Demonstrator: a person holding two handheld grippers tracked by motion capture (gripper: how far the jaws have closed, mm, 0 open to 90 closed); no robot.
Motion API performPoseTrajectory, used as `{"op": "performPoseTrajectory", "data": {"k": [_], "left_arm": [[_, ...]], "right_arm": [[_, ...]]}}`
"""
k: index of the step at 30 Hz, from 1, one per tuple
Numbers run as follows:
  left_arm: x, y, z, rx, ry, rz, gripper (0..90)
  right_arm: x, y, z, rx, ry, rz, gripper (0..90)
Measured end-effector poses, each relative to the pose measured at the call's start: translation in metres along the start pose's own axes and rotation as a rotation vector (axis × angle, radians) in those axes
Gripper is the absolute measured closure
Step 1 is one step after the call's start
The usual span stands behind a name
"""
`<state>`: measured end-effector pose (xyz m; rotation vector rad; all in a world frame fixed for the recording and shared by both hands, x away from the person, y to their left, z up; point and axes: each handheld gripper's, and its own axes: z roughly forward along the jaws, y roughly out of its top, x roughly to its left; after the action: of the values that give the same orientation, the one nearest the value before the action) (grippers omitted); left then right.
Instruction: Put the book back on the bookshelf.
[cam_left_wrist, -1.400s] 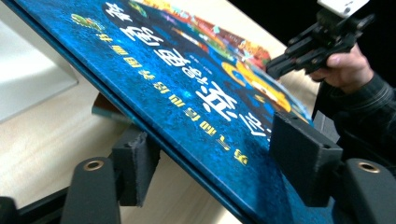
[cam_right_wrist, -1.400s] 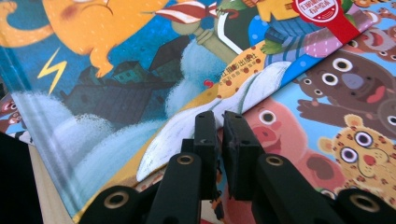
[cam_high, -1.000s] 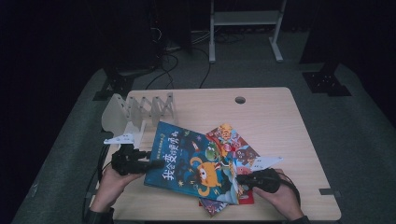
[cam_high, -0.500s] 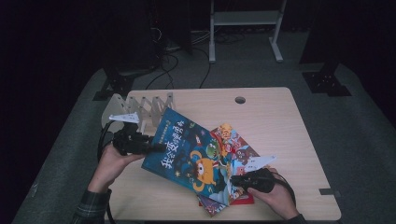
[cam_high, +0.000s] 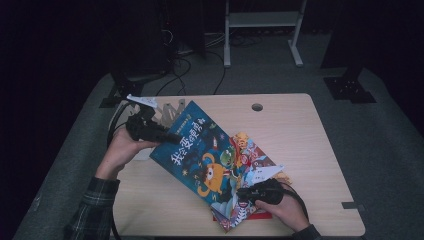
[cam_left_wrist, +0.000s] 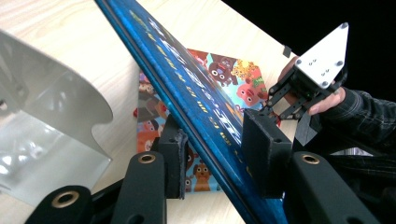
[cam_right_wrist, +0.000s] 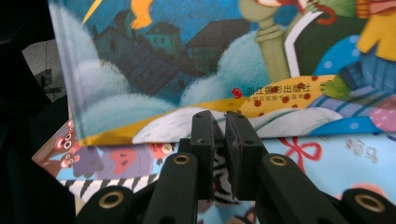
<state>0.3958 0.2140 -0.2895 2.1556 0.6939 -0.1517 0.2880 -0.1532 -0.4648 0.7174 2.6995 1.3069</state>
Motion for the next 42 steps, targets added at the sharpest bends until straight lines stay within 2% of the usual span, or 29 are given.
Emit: {"op": "performPoseTrajectory", "data": {"k": [5, 11, 18, 23, 30, 34, 37, 39, 42], "left_arm": [[-0.001, 0.023, -0.001, 0.049, 0.001, 0.013, 64.6], [-0.008, 0.045, -0.002, 0.094, 0.017, 0.051, 67.4], [-0.023, 0.071, -0.005, 0.156, 0.041, 0.086, 71.7], [-0.030, 0.085, -0.005, 0.193, 0.036, 0.097, 74.8], [-0.048, 0.103, -0.008, 0.232, 0.059, 0.125, 80.2], [-0.056, 0.107, -0.010, 0.251, 0.065, 0.146, 82.3], [-0.060, 0.107, -0.012, 0.255, 0.083, 0.156, 82.4], [-0.061, 0.106, -0.013, 0.254, 0.086, 0.159, 82.4], [-0.063, 0.104, -0.017, 0.250, 0.087, 0.167, 82.5]], "right_arm": [[0.005, 0.005, 0.008, 0.005, 0.023, -0.014, 80.7], [0.011, 0.013, 0.018, 0.013, 0.043, -0.036, 80.5], [0.019, 0.028, 0.034, 0.022, 0.050, -0.076, 79.3], [0.017, 0.030, 0.035, 0.015, 0.033, -0.064, 76.2], [-0.014, 0.016, 0.002, -0.054, -0.092, 0.030, 69.9], [-0.034, 0.002, -0.021, -0.094, -0.176, 0.096, 64.8], [-0.054, -0.013, -0.042, -0.131, -0.271, 0.159, 58.2], [-0.066, -0.020, -0.053, -0.155, -0.318, 0.205, 53.7], [-0.086, -0.035, -0.072, -0.201, -0.423, 0.269, 46.9]]}}
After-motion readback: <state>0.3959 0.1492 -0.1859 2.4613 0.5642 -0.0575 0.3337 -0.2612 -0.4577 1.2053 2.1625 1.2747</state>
